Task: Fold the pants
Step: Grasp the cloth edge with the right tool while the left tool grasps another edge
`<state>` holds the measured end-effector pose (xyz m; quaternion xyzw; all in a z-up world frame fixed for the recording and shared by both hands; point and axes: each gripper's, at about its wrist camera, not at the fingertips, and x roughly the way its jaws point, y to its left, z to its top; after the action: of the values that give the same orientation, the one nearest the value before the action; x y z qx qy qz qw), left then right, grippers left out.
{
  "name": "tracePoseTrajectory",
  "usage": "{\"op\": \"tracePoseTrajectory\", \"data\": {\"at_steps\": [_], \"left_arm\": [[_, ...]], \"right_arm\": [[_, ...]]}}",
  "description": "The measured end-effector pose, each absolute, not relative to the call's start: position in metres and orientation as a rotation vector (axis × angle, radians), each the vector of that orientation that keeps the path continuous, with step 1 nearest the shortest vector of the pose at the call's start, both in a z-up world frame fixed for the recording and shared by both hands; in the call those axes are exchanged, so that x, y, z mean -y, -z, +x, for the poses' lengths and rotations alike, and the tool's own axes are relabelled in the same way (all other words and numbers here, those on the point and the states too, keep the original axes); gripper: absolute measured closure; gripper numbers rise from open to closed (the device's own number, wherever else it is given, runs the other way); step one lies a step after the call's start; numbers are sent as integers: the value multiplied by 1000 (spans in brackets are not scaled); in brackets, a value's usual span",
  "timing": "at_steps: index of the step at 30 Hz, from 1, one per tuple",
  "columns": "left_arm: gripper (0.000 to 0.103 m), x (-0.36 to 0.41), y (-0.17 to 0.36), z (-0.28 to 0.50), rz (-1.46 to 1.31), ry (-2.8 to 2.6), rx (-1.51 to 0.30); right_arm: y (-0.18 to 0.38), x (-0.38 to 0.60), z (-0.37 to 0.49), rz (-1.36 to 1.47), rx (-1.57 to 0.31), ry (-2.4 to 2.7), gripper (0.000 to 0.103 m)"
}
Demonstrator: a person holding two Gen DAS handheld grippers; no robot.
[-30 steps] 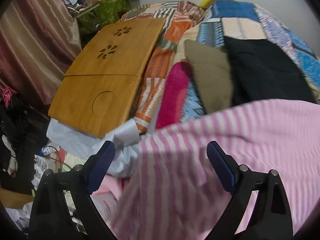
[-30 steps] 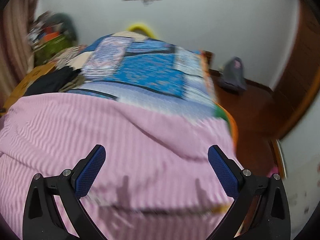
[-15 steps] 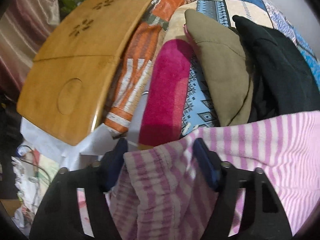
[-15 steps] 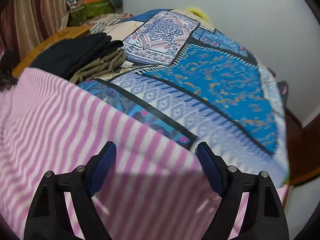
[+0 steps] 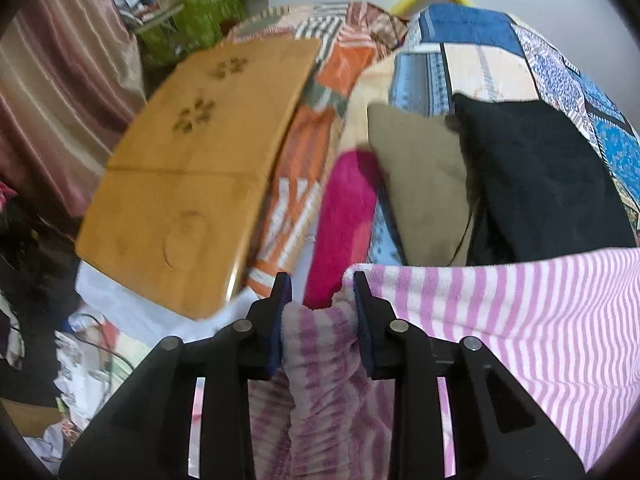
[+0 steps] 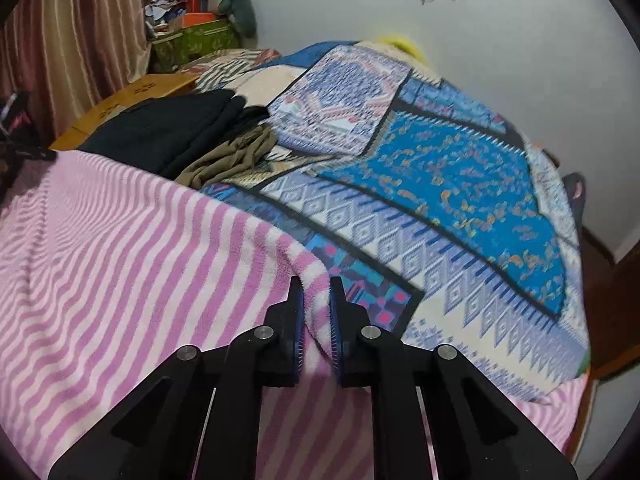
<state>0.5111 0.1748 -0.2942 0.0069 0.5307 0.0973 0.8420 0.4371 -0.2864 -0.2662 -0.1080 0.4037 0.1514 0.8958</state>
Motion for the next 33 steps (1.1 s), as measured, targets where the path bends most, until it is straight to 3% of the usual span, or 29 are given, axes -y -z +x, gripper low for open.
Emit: {"op": "tracePoseTrajectory", "data": {"at_steps": [10, 20, 27, 33], "left_arm": [[75, -157, 240, 476, 49, -170, -1018], [74, -159, 168, 375, 35, -136, -880], [74, -166, 158, 298, 21, -94, -859], [74, -170, 183, 237, 44, -53, -863]], "right_arm": [[234, 295, 417, -116, -800, -278, 94], [164, 298, 317, -55, -706, -310, 94], [142, 295, 236, -26, -675, -320, 95], [150, 293, 177, 11, -694, -311, 94]]}}
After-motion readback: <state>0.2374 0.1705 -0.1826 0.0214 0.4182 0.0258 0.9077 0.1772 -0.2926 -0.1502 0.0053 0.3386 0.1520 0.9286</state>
